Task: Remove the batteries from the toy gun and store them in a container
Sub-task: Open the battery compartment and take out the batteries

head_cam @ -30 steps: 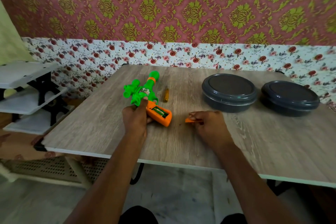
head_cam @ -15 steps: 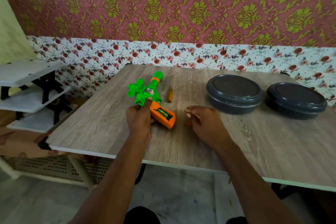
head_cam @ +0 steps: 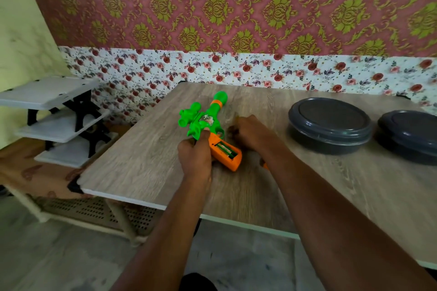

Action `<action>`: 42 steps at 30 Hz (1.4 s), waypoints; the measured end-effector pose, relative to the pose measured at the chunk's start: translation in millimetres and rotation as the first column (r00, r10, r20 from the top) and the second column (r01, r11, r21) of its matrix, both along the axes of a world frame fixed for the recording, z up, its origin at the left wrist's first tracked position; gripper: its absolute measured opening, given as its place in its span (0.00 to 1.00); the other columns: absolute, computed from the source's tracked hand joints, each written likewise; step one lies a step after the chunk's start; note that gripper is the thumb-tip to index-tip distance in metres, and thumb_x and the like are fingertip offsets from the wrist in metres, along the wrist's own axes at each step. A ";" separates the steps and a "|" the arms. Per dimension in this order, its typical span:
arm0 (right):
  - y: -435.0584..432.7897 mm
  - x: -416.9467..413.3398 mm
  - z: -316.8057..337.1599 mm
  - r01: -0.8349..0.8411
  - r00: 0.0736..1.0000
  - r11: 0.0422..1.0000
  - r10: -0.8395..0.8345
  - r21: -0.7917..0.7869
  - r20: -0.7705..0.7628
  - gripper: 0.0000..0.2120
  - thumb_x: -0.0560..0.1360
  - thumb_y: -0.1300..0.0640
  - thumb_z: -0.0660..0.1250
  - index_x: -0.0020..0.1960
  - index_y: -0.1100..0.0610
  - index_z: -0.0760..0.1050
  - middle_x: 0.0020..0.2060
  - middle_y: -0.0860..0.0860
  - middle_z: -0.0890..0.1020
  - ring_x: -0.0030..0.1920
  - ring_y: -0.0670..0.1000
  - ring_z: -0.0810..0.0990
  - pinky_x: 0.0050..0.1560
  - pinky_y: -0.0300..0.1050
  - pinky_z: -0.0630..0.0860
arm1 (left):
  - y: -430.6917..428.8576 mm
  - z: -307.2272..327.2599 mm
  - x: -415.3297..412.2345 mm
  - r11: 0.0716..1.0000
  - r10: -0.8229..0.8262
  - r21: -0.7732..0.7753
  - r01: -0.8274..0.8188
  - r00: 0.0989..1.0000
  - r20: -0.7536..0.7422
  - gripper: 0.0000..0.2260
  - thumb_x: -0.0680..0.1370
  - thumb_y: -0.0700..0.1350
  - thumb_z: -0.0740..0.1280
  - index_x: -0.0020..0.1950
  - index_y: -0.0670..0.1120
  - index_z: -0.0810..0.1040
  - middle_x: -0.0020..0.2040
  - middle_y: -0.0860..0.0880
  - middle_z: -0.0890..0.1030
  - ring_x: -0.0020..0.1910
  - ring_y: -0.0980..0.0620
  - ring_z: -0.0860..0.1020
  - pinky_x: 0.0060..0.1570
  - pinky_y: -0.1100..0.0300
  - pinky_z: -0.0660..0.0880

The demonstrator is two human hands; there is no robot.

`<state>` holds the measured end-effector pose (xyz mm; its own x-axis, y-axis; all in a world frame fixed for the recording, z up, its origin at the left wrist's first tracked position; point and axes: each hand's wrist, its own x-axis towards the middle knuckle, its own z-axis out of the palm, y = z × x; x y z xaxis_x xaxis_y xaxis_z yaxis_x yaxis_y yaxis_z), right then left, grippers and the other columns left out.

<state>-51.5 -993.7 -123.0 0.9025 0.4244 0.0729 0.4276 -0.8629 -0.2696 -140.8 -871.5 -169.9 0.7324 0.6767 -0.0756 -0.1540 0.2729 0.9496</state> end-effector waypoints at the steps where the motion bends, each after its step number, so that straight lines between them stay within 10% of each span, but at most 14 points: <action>1: 2.2 0.3 1.0 0.020 1.000 1.000 -0.020 -0.010 0.023 0.17 0.81 0.56 0.65 0.68 0.61 0.73 0.64 0.63 0.74 0.63 0.64 0.76 0.57 0.52 0.74 | 0.3 0.4 0.2 1.000 0.000 0.005 0.000 1.000 -0.005 0.19 0.60 0.63 0.74 0.35 0.47 0.85 0.42 0.34 0.86 0.44 0.34 0.87 0.46 0.29 0.82; 12: -32.1 -14.8 1.5 0.119 0.973 0.939 -0.176 0.323 0.151 0.13 0.67 0.59 0.73 0.51 0.53 0.84 0.48 0.55 0.84 0.44 0.54 0.83 0.46 0.50 0.84 | -7.0 11.8 -3.7 0.997 -0.047 -0.067 0.047 0.999 -0.004 0.10 0.76 0.46 0.75 0.42 0.40 0.83 0.46 0.33 0.86 0.48 0.34 0.87 0.50 0.29 0.82; 19: -55.9 -45.9 -2.2 -0.195 0.915 0.602 -0.173 0.774 0.365 0.06 0.79 0.63 0.70 0.52 0.57 0.84 0.45 0.50 0.85 0.45 0.46 0.83 0.46 0.33 0.77 | -8.5 11.5 -2.9 0.995 -0.054 -0.089 0.055 0.998 0.019 0.08 0.82 0.41 0.71 0.44 0.40 0.82 0.46 0.35 0.85 0.49 0.36 0.86 0.55 0.29 0.81; 26: -54.2 -52.1 -13.8 -0.352 0.878 0.485 -0.125 0.800 0.462 0.09 0.83 0.56 0.62 0.54 0.59 0.79 0.45 0.50 0.79 0.41 0.54 0.80 0.38 0.59 0.78 | -10.0 12.5 -4.4 0.997 -0.048 -0.061 0.049 0.999 0.014 0.11 0.81 0.43 0.72 0.40 0.42 0.81 0.38 0.42 0.85 0.43 0.41 0.86 0.54 0.32 0.82; 30: -46.9 -56.0 -13.3 -0.399 0.862 0.511 -0.074 0.761 0.502 0.09 0.83 0.58 0.62 0.53 0.61 0.79 0.44 0.53 0.79 0.38 0.52 0.79 0.36 0.55 0.78 | -11.4 11.8 -4.8 0.996 -0.068 -0.052 0.070 0.997 0.030 0.12 0.83 0.42 0.69 0.39 0.43 0.79 0.27 0.52 0.82 0.28 0.56 0.83 0.47 0.48 0.81; 42: -39.9 -58.8 -14.3 -0.463 0.799 0.528 -0.100 0.712 0.593 0.07 0.82 0.61 0.65 0.52 0.63 0.79 0.44 0.54 0.80 0.38 0.49 0.80 0.35 0.49 0.79 | -11.3 12.8 -6.4 0.997 -0.072 -0.035 0.072 0.997 0.013 0.11 0.83 0.42 0.70 0.41 0.43 0.80 0.29 0.51 0.84 0.33 0.51 0.84 0.52 0.42 0.83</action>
<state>-110.3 -1033.5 -137.3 0.4968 0.0729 0.8648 0.8443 -0.2711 -0.4622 -147.3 -882.8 -157.1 0.7799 0.6194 -0.0896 -0.1437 0.3166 0.9376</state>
